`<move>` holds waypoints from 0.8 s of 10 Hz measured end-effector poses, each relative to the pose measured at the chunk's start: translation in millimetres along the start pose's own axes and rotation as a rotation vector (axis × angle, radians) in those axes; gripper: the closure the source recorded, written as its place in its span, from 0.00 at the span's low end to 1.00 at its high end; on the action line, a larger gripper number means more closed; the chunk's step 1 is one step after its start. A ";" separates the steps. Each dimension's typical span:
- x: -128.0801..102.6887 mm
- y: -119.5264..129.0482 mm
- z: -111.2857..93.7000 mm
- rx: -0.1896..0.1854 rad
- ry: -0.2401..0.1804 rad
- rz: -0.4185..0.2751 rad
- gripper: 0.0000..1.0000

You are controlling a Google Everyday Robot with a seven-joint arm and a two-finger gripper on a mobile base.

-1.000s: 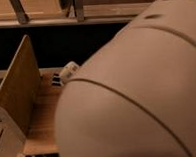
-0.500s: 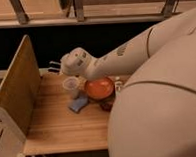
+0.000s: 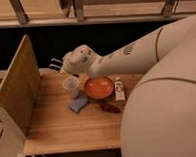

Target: Place the eraser in the ceramic cup

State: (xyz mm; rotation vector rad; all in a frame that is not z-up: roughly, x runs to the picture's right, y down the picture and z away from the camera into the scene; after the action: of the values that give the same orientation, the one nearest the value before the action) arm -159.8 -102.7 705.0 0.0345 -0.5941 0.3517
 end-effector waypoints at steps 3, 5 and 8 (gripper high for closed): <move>12.5 7.1 34.5 -0.061 -0.024 0.060 1.00; 20.4 12.6 44.4 -0.080 -0.022 0.073 1.00; 20.7 11.7 43.8 -0.078 -0.022 0.073 1.00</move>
State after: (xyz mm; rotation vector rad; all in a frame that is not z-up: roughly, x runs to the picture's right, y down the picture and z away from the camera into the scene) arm -171.4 -91.0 751.9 -0.0587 -0.6314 0.3991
